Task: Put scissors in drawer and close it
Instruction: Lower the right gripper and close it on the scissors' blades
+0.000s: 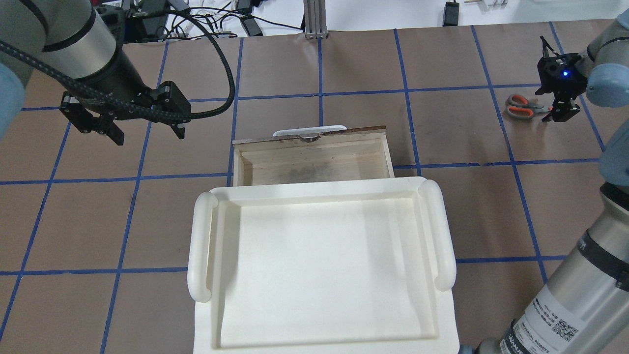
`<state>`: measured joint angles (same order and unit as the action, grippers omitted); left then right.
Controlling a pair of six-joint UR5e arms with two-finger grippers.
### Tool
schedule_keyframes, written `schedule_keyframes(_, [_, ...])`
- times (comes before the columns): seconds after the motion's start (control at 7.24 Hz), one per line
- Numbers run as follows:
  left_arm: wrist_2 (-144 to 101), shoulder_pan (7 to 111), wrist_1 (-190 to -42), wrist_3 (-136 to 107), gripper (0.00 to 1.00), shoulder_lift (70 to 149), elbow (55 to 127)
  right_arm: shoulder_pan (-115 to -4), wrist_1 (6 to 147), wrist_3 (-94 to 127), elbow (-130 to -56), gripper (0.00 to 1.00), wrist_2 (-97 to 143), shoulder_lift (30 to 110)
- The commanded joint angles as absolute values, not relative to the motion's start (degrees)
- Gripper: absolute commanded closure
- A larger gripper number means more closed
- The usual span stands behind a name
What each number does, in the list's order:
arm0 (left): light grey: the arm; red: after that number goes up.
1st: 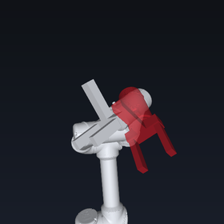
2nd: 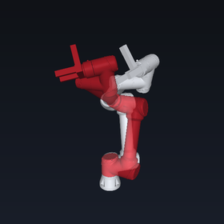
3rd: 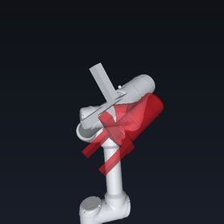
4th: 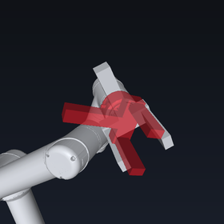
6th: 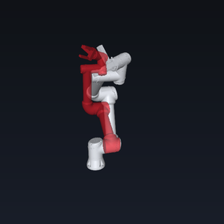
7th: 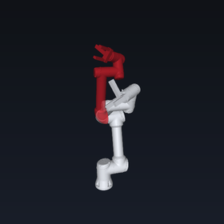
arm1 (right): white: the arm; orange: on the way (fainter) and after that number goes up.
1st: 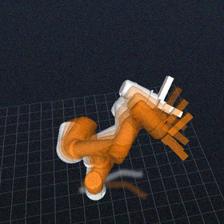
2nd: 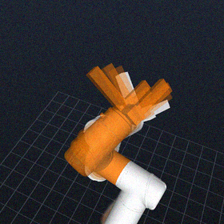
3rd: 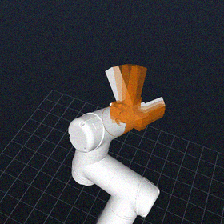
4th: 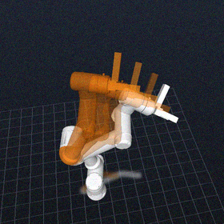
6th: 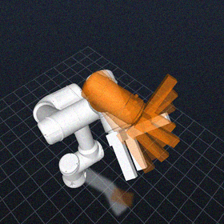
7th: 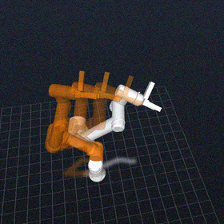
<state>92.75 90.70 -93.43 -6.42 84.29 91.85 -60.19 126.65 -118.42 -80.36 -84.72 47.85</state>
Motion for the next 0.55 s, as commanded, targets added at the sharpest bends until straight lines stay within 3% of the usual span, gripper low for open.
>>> schedule_keyframes(0.0, [92.7, 90.7, -93.4, -6.4, 0.00, 84.3, 91.8, -60.2, 126.1, -118.2, -80.3, 0.13, -85.0, 48.0])
schedule_keyframes(0.14, [92.7, 90.7, -93.4, -6.4, 0.00, 84.3, 91.8, -60.3, 125.8, -117.8, -80.3, 0.21, -86.0, 48.2])
schedule_keyframes(0.41, [92.7, 90.7, -93.4, -6.4, 0.00, 84.3, 91.8, -60.3, 125.4, -117.6, -80.3, 0.23, -86.3, 48.3])
